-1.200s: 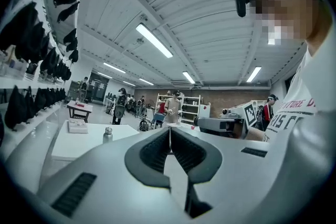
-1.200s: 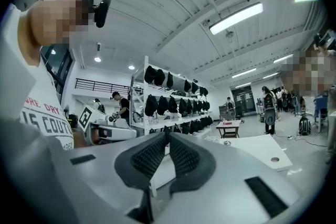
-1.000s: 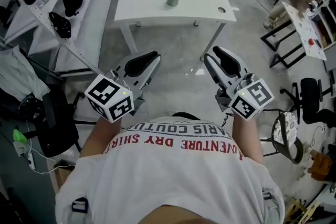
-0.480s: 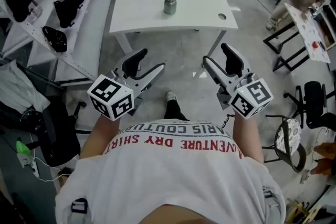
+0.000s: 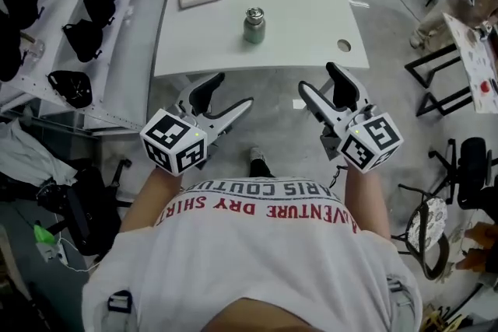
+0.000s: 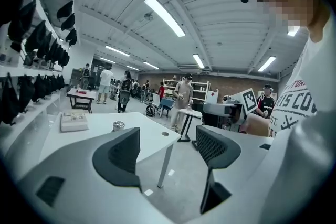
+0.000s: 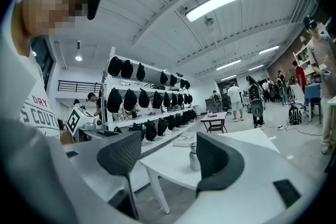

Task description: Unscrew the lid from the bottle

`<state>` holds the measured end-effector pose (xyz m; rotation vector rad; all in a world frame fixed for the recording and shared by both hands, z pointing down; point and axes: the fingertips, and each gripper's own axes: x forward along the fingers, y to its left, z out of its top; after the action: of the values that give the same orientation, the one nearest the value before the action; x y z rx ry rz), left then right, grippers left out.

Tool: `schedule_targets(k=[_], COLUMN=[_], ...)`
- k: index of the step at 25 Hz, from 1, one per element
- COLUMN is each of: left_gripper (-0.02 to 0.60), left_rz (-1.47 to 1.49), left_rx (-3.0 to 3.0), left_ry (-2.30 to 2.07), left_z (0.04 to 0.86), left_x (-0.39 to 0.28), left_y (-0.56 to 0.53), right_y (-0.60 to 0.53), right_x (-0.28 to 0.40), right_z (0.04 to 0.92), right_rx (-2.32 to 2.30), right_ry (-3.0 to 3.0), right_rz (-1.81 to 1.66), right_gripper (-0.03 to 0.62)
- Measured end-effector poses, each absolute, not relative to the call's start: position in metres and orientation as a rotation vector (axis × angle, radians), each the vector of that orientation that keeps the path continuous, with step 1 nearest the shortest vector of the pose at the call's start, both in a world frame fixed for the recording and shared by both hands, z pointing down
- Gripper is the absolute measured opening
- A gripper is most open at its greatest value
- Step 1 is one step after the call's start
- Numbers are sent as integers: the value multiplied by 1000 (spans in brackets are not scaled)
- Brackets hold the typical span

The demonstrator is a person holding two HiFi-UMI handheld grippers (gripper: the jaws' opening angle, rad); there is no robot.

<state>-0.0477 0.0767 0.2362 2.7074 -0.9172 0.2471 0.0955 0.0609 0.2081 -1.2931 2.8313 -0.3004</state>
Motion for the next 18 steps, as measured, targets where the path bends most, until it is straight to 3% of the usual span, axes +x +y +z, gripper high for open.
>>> schedule_targets(k=[18], left_gripper=[359], left_rz=[420], left_rx=[2598], left_ry=[-989], left_z=[321], left_x=[-36], left_y=[-91], right_y=[-102], right_x=[92], right_z=[284], right_rx=[-1250], right_ry=[3010], right_rz=[-455], right_gripper=[310])
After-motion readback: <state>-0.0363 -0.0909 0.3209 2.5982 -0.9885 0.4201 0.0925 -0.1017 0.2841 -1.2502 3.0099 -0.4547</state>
